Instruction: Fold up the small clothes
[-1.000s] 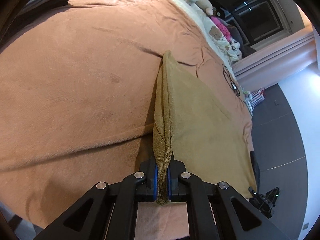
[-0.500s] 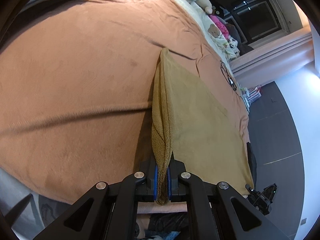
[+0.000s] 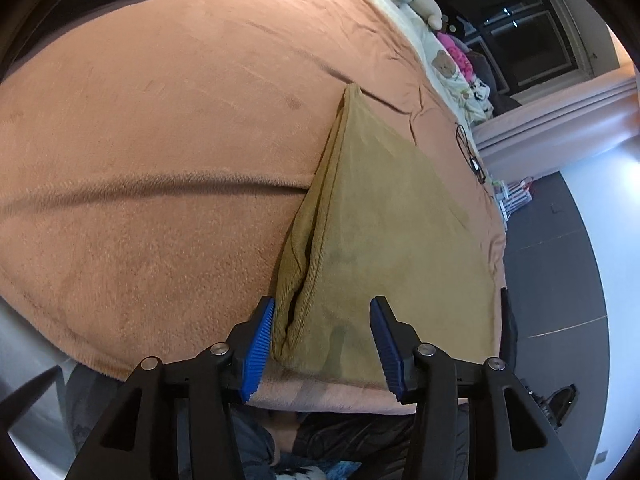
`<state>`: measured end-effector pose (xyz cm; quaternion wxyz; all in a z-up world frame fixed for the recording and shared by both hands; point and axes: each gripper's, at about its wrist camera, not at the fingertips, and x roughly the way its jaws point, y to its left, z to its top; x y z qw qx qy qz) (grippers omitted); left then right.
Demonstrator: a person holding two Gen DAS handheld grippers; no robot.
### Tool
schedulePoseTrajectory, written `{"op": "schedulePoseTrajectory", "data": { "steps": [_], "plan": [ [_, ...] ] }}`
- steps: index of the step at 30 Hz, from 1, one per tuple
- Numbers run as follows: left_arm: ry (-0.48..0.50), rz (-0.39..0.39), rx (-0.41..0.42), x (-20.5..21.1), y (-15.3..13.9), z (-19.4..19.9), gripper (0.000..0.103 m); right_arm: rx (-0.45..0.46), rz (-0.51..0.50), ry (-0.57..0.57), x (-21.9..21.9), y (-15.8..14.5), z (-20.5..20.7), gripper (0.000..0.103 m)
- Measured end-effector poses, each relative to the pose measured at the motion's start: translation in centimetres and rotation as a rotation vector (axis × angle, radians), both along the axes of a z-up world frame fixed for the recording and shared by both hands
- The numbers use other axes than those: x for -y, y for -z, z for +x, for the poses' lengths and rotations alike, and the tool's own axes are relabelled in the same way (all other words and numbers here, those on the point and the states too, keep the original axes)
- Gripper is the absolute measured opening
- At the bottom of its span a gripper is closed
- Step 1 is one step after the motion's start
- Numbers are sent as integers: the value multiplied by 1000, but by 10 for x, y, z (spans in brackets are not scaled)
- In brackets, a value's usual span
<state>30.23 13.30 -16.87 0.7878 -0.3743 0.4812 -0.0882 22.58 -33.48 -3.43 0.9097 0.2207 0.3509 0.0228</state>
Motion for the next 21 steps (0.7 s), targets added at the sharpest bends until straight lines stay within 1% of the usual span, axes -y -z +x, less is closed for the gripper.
{"op": "schedulePoseTrajectory", "data": {
  "steps": [3, 5, 7, 10, 13, 15, 17, 19, 21],
  "plan": [
    [-3, -11, -8, -2, 7, -1, 49, 44, -50, -18, -17, -12, 0, 47],
    [-3, -17, -1, -2, 10, -3, 49, 52, -92, -45, -35, -17, 4, 47],
    [-6, -16, 16, -2, 10, -3, 49, 58, -124, -71, -51, -15, 9, 47],
    [-6, -15, 31, -2, 11, -6, 47, 39, -122, -128, -77, -8, 20, 47],
    [-5, -13, 40, -2, 13, -6, 38, 13, -137, -174, -95, -2, 39, 47],
    [-10, -25, 42, -3, 15, -5, 34, -12, -140, -195, -110, 1, 50, 47],
    [-12, -32, 44, -3, 17, -3, 27, -31, -159, -217, -125, 4, 60, 47],
    [-16, -45, 48, -2, 20, -3, 23, -44, -184, -252, -143, 7, 74, 47],
    [-21, -61, 51, -3, 22, -3, 16, -60, -190, -284, -155, 9, 88, 47]
  ]
}}
